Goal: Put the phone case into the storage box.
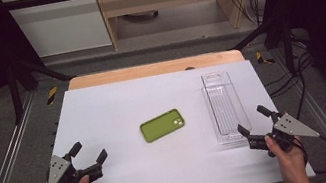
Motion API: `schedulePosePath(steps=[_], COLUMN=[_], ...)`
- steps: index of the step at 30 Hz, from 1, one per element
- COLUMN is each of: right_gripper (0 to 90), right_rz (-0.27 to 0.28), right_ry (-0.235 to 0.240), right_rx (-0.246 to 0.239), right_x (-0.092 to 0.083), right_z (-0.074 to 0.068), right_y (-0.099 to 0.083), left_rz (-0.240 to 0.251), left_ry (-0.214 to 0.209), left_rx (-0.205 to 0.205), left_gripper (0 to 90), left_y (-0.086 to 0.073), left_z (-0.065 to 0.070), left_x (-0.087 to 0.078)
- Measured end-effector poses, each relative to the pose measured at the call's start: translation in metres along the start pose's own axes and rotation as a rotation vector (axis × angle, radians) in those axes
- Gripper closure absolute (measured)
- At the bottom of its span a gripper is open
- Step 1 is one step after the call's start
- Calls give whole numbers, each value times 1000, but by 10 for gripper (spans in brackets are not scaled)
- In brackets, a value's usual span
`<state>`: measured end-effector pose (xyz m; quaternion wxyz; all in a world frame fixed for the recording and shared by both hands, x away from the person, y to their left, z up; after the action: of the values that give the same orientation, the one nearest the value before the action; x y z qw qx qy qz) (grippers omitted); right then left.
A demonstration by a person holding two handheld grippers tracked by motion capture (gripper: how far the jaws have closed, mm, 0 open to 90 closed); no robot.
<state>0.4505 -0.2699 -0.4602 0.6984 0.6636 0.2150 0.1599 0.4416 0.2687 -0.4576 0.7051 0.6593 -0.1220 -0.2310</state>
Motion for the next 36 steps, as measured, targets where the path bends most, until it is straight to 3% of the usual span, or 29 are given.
schedulePosePath(steps=[9, 10, 11, 12, 15, 18, 21, 23, 27, 28, 31, 36], right_gripper=[45, 42, 42, 37, 35, 32, 31, 31, 31, 31, 29, 29], right_rz=[5, 2, 2, 4, 5, 4, -6, -6, -4, -4, 2, 4], right_ry=[-27, -33, -33, -40, -46, -51, -55, -54, -56, -57, -60, -62], right_rx=[8, 7, 7, 10, 15, 8, 10, 4, 7, 14, 23, 29], right_x=[-7, -8, -8, -9, -10, -10, -9, -9, -9, -10, -11, -11], right_z=[4, 4, 4, 4, 4, 4, 3, 3, 3, 2, 3, 4], right_y=[-3, -3, -3, -3, -3, -3, -3, -4, -3, -3, -3, -3], left_rz=[-66, -77, -77, -108, -132, -187, -213, -246, -294, -328, -351, -412], left_ry=[-16, -37, -37, -30, -45, -86, -97, -129, -139, -134, -137, -172], left_rx=[6, 9, 9, 35, 35, 74, 80, 93, 120, 129, 125, 156], left_gripper=[23, 23, 23, 23, 24, 24, 23, 23, 24, 25, 28, 29], left_y=[-2, -2, -2, -1, 0, 2, 4, 8, 12, 14, 15, 14], left_z=[12, 17, 17, 20, 25, 38, 43, 52, 58, 62, 65, 76], left_x=[6, 10, 10, 16, 23, 43, 53, 69, 87, 98, 109, 135])
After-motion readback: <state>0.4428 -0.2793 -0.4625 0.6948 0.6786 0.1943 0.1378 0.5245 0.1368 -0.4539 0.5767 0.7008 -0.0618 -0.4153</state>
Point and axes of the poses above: each handheld gripper's, and its own axes: x roughly forward along the jaws, y roughly out of its top, z roughly to its right, the point moved 4 cm from there along x, roughly forward along the jaws, and after that the axes turned 1 degree about -z, right-handed, at the moved point
